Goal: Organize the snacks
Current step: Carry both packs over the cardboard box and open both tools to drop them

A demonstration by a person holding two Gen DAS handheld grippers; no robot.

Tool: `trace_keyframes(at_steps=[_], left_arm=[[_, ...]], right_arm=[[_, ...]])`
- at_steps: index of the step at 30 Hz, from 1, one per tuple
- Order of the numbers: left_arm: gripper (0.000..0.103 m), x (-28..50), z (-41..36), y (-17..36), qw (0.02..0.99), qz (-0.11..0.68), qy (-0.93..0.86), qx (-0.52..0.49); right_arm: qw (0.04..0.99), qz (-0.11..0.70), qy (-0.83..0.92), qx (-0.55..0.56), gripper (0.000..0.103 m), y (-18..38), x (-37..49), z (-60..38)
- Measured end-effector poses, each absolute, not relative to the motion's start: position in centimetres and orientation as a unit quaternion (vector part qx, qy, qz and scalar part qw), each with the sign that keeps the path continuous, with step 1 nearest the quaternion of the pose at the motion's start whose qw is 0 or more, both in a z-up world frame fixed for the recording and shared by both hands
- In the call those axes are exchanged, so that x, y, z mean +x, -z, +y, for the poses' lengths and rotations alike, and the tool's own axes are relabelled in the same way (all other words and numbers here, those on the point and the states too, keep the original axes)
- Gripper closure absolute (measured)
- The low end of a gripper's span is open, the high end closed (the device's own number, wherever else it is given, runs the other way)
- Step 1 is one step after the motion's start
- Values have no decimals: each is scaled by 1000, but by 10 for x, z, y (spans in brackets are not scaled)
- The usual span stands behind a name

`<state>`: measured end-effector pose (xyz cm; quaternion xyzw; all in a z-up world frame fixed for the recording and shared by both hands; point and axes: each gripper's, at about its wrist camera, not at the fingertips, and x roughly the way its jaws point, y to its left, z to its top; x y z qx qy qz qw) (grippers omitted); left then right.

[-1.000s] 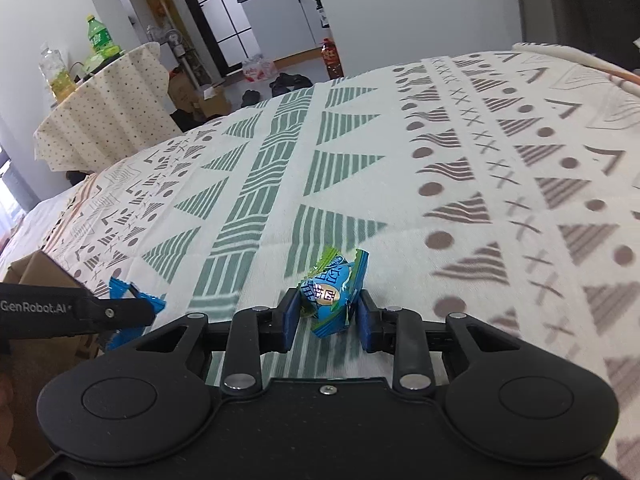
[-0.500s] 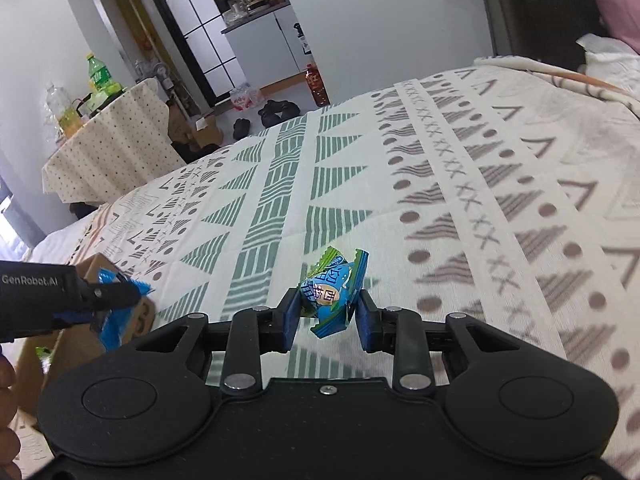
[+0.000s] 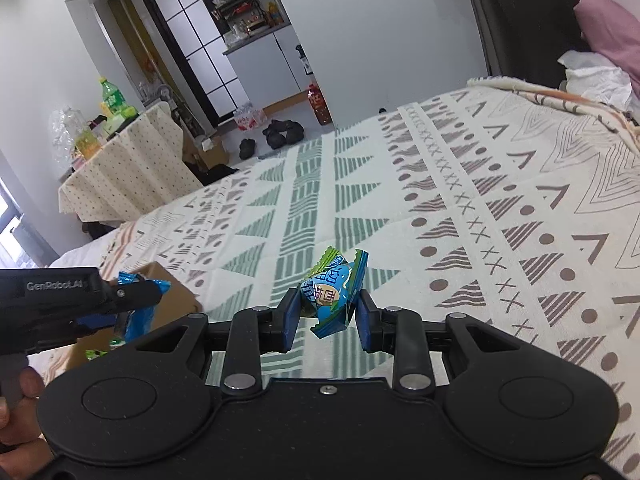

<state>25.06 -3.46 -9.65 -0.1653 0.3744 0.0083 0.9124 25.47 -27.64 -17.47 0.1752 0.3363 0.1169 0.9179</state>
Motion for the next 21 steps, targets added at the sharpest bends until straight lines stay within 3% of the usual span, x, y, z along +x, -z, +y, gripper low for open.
trace_keyframes(at_steps=[21], left_arm=[[71,229,13,70,916,341,-36,-207]], right_arm=[[931,294,-150,154,74,116,237,-238]])
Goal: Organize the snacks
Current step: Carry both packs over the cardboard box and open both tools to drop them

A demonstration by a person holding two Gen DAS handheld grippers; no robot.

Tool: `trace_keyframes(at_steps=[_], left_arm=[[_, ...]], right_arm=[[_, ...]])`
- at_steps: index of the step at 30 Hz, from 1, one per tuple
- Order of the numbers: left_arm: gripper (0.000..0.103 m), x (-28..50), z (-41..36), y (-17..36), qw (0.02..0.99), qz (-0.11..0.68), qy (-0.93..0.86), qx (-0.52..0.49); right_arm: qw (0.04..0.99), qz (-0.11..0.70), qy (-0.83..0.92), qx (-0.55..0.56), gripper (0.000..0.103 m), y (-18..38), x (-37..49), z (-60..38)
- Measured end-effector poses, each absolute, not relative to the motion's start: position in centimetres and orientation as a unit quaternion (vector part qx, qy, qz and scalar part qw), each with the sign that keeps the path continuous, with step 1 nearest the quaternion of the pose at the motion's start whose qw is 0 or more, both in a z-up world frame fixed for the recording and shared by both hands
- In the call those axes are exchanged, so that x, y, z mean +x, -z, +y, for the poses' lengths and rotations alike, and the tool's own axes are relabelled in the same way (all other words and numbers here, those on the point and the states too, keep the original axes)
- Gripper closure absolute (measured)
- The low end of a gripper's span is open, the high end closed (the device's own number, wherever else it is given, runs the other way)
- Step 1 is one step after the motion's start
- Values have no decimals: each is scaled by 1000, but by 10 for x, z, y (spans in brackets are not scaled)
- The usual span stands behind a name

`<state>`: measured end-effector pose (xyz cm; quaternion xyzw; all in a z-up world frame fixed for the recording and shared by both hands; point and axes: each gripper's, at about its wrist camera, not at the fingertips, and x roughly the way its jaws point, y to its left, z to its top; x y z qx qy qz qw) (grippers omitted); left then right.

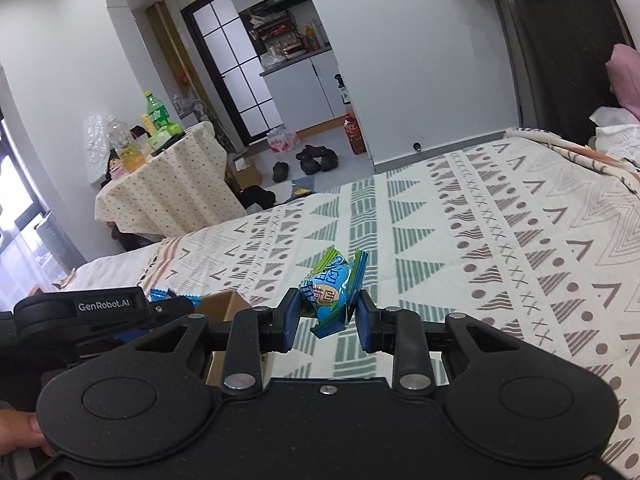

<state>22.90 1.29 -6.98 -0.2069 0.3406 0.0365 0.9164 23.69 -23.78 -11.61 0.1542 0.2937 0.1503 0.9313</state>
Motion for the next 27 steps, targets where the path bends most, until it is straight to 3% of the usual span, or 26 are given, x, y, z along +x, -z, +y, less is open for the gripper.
trace_keyframes(at_steps=[27], left_arm=[[70,231,124,92,883,329,-98,-320]], right_arm=[[918,312,-212,119,74,120,257,-129]])
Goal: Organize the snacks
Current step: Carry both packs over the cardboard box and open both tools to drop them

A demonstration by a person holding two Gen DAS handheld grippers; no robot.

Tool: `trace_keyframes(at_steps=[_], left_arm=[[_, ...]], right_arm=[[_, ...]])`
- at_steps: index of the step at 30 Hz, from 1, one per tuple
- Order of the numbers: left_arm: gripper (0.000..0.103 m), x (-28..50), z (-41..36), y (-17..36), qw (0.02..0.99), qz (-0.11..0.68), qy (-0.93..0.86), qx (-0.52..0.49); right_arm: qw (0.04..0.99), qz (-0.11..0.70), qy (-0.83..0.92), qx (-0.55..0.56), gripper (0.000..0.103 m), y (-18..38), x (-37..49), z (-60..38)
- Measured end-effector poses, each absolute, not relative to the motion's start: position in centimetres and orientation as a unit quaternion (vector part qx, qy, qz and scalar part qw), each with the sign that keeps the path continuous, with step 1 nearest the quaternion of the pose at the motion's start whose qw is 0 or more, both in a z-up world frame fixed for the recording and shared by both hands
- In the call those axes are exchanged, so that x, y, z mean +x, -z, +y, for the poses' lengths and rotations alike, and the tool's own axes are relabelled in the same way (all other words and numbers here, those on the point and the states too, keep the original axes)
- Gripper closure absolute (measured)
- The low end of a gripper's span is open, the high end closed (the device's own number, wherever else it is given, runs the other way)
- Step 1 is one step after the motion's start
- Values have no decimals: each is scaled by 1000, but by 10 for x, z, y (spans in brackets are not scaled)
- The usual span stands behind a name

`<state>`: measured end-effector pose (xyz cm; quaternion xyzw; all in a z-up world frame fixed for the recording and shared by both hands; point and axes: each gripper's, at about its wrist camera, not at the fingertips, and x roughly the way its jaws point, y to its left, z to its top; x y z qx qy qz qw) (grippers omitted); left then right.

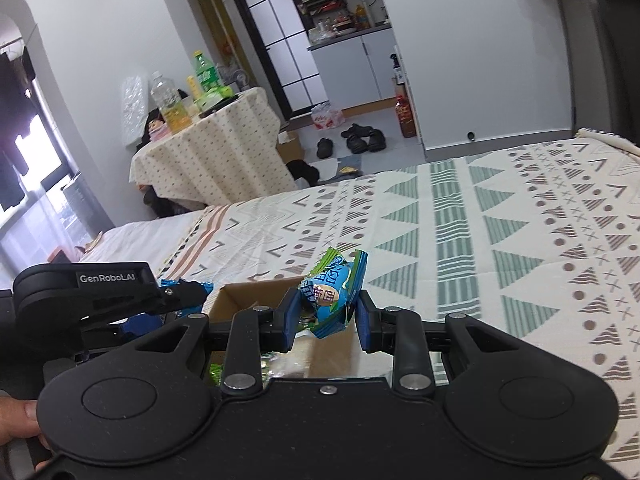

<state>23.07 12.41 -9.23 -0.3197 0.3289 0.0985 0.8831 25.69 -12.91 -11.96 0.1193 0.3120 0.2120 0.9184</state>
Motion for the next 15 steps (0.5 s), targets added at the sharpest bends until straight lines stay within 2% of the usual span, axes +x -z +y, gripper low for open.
trace_keyframes(at_steps=[4,9,12,15], left_arm=[[70,229,133,97,882,315,-104,-336],[64,231,145,103,872,315,-116,-356],[59,231,151,108,865,323,-125,-364],[48,230,155,110,861,326,-132,-367]], right_arm=[[916,315,-222,113,74,121,261,-112],[912,321,-233,103,74,124,267,-91],[910,325,-237,99,74,127,269,-81],[908,330,-241,95,74,129,270,-74]])
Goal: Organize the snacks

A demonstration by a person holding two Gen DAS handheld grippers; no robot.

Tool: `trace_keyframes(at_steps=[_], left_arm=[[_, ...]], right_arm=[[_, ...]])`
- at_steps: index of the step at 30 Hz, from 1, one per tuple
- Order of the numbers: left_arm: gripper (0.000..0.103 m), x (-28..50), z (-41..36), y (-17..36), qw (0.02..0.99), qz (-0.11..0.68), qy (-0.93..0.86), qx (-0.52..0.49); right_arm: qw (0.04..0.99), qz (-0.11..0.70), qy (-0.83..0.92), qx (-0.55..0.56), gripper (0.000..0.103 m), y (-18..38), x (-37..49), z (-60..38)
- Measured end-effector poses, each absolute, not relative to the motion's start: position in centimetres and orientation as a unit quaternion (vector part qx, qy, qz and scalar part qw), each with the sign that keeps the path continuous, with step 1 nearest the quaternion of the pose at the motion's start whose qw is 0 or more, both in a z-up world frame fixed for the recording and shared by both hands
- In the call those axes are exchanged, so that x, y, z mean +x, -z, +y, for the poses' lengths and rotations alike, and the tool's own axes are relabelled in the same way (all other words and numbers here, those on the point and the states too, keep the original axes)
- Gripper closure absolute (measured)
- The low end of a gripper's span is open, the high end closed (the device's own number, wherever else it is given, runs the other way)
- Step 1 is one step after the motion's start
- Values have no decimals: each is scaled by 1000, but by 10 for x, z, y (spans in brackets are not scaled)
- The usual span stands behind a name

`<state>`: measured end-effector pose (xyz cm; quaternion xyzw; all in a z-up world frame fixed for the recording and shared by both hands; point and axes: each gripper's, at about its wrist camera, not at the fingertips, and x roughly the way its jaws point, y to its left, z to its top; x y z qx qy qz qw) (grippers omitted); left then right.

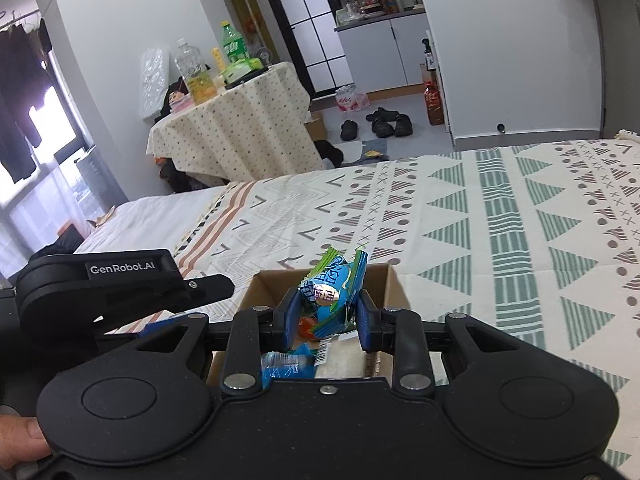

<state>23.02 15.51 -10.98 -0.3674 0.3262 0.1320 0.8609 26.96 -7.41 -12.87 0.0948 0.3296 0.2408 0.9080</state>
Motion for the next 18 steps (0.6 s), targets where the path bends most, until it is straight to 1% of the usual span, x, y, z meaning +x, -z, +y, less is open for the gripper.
trace_keyframes(at_steps=[2,3,5,8,9,11,15,16,18], left_arm=[[40,229,157,110,859,328,-136,-368],[38,229,157,111,859,329,-138,-368],[29,229,159,111,857,333,-141,-366],[24,229,158,111,857,338,-145,-361],[22,230,157,111,857,340,-146,-360],[18,230,156,111,855,345,-147,-359],[15,233,153,111,855,353,-150,-349],[12,233,151,111,857,354,-150,-344],[11,234,146,110,860,358,-150,-332]], right_arm=[[907,334,-241,93,74,130,270,-69],[905,336,-243,93,74,130,270,-68],[904,338,-246,93,73,130,270,-64],[903,340,-247,93,70,129,271,-60],[902,343,-245,93,63,130,272,-59],[903,344,-241,94,56,130,271,-61],[905,348,-226,94,54,130,268,-69],[905,350,-221,96,54,130,268,-73],[906,352,-212,98,51,130,265,-82]])
